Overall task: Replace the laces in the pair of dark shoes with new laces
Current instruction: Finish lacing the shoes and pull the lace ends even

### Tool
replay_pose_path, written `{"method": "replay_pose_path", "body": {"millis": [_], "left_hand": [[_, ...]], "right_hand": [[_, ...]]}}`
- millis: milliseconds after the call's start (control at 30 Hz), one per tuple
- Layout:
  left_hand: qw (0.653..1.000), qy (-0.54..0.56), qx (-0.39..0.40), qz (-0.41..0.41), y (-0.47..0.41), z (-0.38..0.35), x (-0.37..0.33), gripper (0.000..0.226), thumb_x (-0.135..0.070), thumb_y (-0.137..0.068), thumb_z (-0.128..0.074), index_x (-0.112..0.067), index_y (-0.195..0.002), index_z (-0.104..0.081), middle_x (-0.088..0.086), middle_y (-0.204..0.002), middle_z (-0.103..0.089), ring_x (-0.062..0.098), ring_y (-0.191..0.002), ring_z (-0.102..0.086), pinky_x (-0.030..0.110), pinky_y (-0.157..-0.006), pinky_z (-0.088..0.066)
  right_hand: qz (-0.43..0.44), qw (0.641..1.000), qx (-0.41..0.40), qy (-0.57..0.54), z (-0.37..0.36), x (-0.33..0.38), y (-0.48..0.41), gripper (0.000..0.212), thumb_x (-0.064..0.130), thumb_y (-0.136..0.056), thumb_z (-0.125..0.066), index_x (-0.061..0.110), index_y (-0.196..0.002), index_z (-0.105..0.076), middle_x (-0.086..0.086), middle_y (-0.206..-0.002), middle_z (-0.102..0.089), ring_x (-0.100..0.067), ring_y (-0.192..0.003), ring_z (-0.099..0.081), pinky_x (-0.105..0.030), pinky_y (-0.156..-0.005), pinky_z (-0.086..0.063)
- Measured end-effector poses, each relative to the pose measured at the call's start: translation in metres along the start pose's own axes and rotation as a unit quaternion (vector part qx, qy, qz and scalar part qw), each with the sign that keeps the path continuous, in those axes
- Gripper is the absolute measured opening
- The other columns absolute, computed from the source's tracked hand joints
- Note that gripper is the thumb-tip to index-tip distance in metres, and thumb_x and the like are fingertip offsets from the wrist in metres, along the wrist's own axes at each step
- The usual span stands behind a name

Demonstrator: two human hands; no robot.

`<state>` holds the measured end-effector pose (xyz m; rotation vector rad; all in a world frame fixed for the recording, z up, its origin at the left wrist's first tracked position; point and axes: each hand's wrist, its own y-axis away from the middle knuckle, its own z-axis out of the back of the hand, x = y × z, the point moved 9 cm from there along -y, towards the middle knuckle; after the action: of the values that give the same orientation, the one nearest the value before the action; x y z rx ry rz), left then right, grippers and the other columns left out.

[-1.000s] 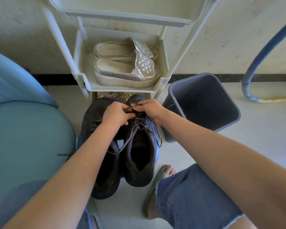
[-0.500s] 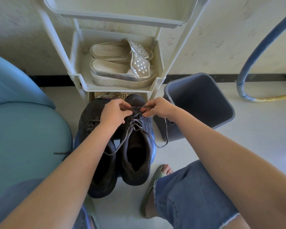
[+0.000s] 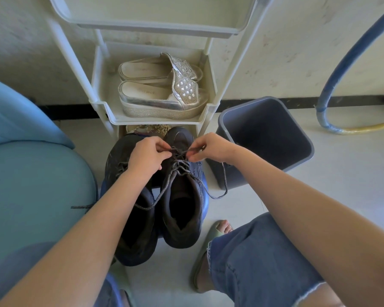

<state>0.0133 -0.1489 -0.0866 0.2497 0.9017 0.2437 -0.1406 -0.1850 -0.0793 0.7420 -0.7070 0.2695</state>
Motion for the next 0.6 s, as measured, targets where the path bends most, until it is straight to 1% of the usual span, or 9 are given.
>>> {"method": "replay_pose_path", "body": {"millis": [100,167,200,267,367,400,500,533,600], "left_hand": [[0.997,-0.041,0.040,-0.047,0.005,-0.005,-0.011,0.015,-0.019,-0.086,-0.067,-0.029,-0.097,-0.071,-0.010,-0.090,-0.069,0.013,-0.049,-0.060,0.020,-0.051,-0.045],[0.996,-0.057,0.051,-0.053,0.006,-0.006,-0.013,0.017,-0.019,-0.086,-0.067,-0.028,-0.100,-0.072,-0.009,-0.093,-0.070,0.016,-0.056,-0.062,0.023,-0.053,-0.047],[0.994,-0.072,0.050,-0.060,0.006,-0.006,-0.014,0.016,-0.020,-0.086,-0.068,-0.028,-0.099,-0.072,-0.009,-0.093,-0.070,0.011,-0.055,-0.059,0.023,-0.056,-0.046],[0.990,-0.110,0.040,-0.081,0.007,-0.005,-0.017,0.012,-0.021,-0.084,-0.069,-0.028,-0.094,-0.073,-0.007,-0.092,-0.065,0.004,-0.058,-0.052,0.025,-0.061,-0.044],[0.985,-0.143,0.016,-0.091,0.008,-0.003,-0.021,0.009,-0.023,-0.085,-0.068,-0.024,-0.093,-0.071,-0.003,-0.095,-0.060,0.017,-0.082,-0.059,0.035,-0.076,-0.047],[0.985,-0.147,0.012,-0.089,0.008,-0.004,-0.022,0.010,-0.023,-0.086,-0.066,-0.022,-0.095,-0.070,-0.002,-0.095,-0.060,0.019,-0.083,-0.061,0.037,-0.079,-0.047],[0.980,-0.183,0.012,-0.082,0.006,-0.006,-0.021,0.007,-0.022,-0.093,-0.058,-0.018,-0.098,-0.061,-0.008,-0.079,-0.058,0.010,-0.049,-0.056,0.035,-0.068,-0.048],[0.978,-0.194,0.014,-0.079,0.005,-0.007,-0.019,0.003,-0.019,-0.094,-0.056,-0.018,-0.097,-0.057,-0.009,-0.080,-0.060,0.005,-0.044,-0.050,0.033,-0.064,-0.047],[0.974,-0.208,0.009,-0.089,0.007,-0.007,-0.021,0.005,-0.016,-0.096,-0.052,-0.020,-0.095,-0.051,-0.009,-0.096,-0.065,0.003,-0.048,-0.048,0.032,-0.060,-0.044]], "right_hand": [[0.026,0.999,0.012,0.013,-0.007,0.004,0.004,0.020,0.005,-0.082,-0.072,0.012,-0.100,-0.071,0.010,-0.081,-0.063,0.000,-0.075,-0.056,-0.003,-0.068,-0.040],[0.035,0.999,-0.001,0.022,-0.008,0.007,0.004,0.022,0.004,-0.081,-0.072,0.010,-0.103,-0.072,0.004,-0.086,-0.066,-0.005,-0.080,-0.058,-0.011,-0.079,-0.043],[0.034,0.999,-0.009,0.022,-0.008,0.008,0.003,0.020,0.004,-0.081,-0.073,0.008,-0.101,-0.072,0.001,-0.088,-0.066,-0.008,-0.082,-0.059,-0.017,-0.082,-0.044],[0.030,0.999,-0.022,0.023,-0.007,0.010,0.002,0.014,0.007,-0.081,-0.073,0.005,-0.095,-0.072,-0.002,-0.085,-0.065,-0.011,-0.079,-0.057,-0.021,-0.080,-0.044],[0.025,0.998,-0.019,0.051,-0.009,0.011,0.001,0.014,0.011,-0.087,-0.068,0.002,-0.097,-0.070,-0.007,-0.086,-0.064,-0.013,-0.078,-0.054,-0.023,-0.077,-0.043],[0.021,0.998,-0.016,0.058,-0.009,0.010,0.001,0.014,0.013,-0.090,-0.065,0.002,-0.097,-0.068,-0.008,-0.087,-0.064,-0.014,-0.078,-0.054,-0.026,-0.079,-0.044],[0.007,0.998,0.001,0.059,-0.008,0.007,0.006,0.011,0.017,-0.096,-0.055,0.008,-0.092,-0.060,0.001,-0.081,-0.063,-0.012,-0.077,-0.055,-0.025,-0.080,-0.039],[0.005,0.998,0.006,0.057,-0.007,0.006,0.008,0.011,0.017,-0.097,-0.053,0.010,-0.091,-0.058,0.002,-0.080,-0.062,-0.011,-0.077,-0.055,-0.025,-0.079,-0.038],[0.007,0.999,0.006,0.049,-0.003,0.006,0.011,0.010,0.018,-0.098,-0.053,0.011,-0.093,-0.058,0.002,-0.078,-0.062,-0.010,-0.076,-0.055,-0.025,-0.079,-0.037]]}}
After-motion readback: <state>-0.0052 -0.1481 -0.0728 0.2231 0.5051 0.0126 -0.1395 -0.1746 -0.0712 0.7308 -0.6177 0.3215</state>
